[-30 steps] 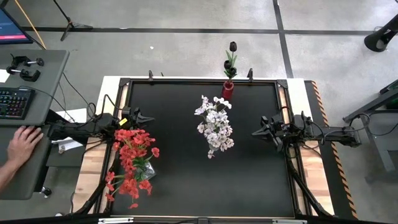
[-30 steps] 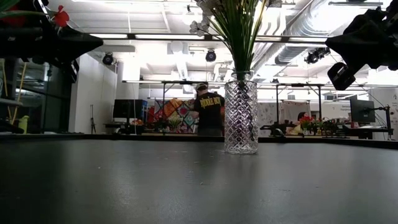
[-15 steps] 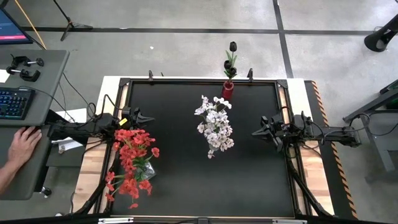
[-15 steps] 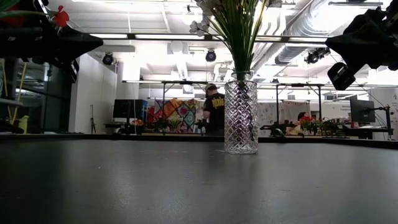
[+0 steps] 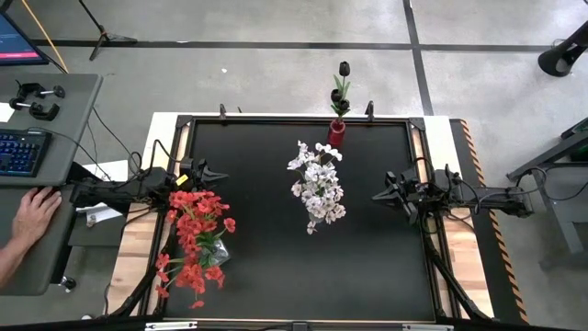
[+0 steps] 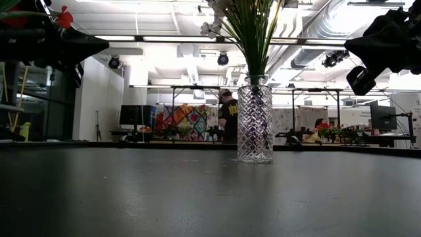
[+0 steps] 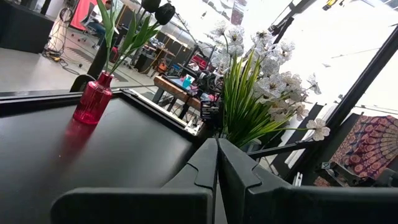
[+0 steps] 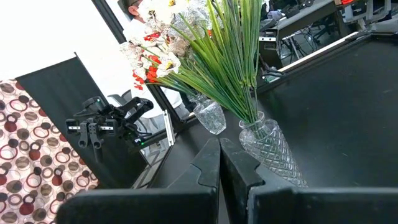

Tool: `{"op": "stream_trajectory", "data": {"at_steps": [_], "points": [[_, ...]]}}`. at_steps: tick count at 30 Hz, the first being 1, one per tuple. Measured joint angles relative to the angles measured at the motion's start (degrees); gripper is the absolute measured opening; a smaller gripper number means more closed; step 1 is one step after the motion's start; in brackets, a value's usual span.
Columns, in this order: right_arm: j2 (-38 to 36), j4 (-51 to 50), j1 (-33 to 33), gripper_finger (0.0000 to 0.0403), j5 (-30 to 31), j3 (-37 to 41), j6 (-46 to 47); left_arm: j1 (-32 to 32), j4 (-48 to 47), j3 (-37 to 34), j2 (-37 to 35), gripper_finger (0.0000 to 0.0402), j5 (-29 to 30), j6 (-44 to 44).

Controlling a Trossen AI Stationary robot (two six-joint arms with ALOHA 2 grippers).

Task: Sort flowers into vase by color
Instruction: Return to Home Position

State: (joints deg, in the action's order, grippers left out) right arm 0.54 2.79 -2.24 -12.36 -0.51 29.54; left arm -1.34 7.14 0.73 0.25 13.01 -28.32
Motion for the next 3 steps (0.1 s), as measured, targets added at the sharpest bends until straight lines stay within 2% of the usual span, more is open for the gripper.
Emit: {"op": "stream_trajectory", "data": {"at_steps": [3], "points": [[-0.02, 0.0, 0.0, 0.0, 0.0, 0.0, 0.02, 0.02, 0.0, 0.0, 0.0, 0.0, 0.0, 0.0]]}}
